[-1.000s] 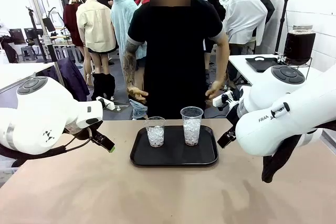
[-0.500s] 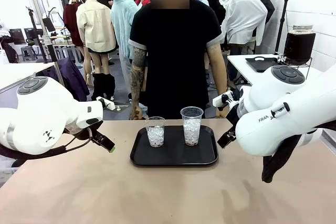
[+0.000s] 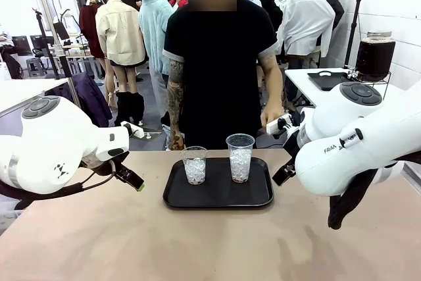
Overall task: Pour the drink into the iced cup.
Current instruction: Pick up the iced cup indicated by the human and present it to them.
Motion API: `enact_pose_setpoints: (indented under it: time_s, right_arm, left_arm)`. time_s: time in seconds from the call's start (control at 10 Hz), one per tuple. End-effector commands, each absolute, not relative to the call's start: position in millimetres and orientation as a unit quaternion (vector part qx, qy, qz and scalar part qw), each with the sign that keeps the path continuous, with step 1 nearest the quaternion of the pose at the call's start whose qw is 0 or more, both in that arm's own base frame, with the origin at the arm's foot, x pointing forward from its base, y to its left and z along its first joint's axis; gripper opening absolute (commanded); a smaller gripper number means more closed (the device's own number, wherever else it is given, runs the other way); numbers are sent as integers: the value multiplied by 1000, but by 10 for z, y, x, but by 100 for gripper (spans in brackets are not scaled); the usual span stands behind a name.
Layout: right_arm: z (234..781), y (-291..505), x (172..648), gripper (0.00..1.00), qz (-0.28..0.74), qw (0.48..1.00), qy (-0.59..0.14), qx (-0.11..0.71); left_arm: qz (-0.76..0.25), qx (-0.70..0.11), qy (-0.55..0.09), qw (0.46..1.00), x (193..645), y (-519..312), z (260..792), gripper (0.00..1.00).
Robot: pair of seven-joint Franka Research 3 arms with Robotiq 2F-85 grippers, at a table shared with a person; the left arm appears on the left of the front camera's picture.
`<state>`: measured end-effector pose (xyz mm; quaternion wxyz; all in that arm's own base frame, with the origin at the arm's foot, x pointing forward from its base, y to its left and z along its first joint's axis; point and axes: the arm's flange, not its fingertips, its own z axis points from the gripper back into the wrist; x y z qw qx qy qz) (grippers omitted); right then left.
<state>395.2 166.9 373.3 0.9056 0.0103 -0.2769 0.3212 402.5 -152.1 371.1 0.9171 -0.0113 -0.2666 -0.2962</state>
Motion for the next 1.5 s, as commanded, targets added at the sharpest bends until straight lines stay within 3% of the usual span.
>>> enact_pose_setpoints:
  time_s: [0.0, 1.4]
  right_arm:
    - [3733, 1670, 3951, 100, 321, 906, -277, 11]
    - [3733, 1670, 3951, 100, 321, 906, -277, 11]
  left_arm:
    - [-295, -11, -267, 917, 4029, -1509, 3713, 100]
    - [-295, -11, -267, 917, 4029, -1509, 3713, 100]
